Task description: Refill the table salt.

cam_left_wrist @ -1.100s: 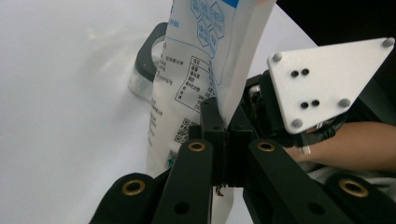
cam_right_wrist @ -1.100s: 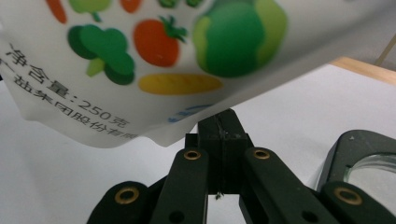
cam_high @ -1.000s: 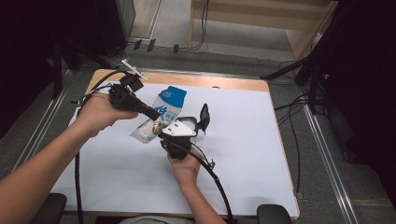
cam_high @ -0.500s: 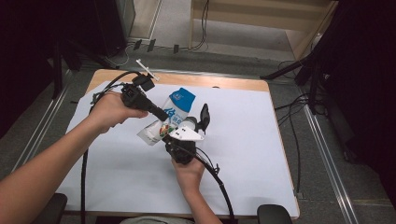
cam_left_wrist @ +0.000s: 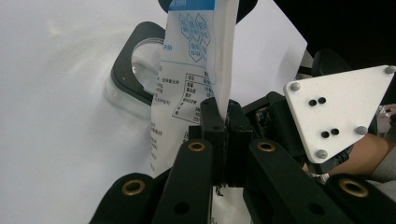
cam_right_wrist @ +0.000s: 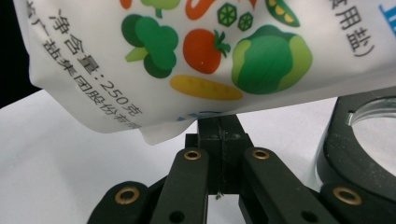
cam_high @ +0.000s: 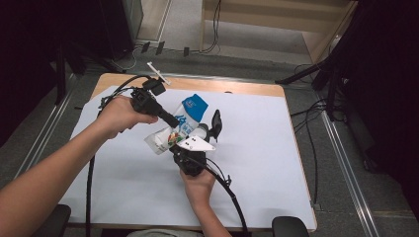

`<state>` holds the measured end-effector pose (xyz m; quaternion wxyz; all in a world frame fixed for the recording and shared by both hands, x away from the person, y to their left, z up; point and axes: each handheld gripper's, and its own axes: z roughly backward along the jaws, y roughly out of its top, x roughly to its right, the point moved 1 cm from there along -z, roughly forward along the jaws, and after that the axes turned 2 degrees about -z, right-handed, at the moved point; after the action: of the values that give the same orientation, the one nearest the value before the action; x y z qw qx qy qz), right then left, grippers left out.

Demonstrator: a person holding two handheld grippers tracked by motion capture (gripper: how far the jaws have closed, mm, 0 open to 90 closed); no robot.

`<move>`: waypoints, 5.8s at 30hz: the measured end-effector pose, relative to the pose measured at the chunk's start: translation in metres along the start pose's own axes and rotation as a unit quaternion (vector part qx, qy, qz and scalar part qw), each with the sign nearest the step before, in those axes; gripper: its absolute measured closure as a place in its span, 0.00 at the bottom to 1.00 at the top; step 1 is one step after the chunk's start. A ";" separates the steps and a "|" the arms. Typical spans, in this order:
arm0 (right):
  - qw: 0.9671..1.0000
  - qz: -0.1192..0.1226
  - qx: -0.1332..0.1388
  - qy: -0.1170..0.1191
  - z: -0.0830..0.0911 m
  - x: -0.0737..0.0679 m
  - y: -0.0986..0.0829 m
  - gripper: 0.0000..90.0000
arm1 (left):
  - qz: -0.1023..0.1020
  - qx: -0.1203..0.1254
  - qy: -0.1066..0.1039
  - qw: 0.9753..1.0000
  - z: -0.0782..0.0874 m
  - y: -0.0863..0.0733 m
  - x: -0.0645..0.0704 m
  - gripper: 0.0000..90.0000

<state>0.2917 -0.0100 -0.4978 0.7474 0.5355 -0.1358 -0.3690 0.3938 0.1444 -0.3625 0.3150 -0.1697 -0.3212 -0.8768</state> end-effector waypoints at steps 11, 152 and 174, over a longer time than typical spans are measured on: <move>1.000 -0.005 0.005 0.004 0.002 0.001 0.001 1.00 | 0.013 -0.003 0.005 1.000 -0.010 0.010 -0.007 1.00; 0.993 -0.099 0.035 0.061 -0.033 0.014 0.040 1.00 | 0.061 0.062 0.118 0.989 -0.003 0.044 0.003 1.00; 0.992 -0.106 0.035 0.064 -0.037 0.014 0.041 1.00 | 0.058 0.050 0.120 0.990 -0.002 0.046 0.009 1.00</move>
<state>0.3399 0.0124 -0.4782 0.6924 0.5951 -0.0428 -0.4057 0.4169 0.1119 -0.3387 0.4094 -0.0655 -0.3138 -0.8542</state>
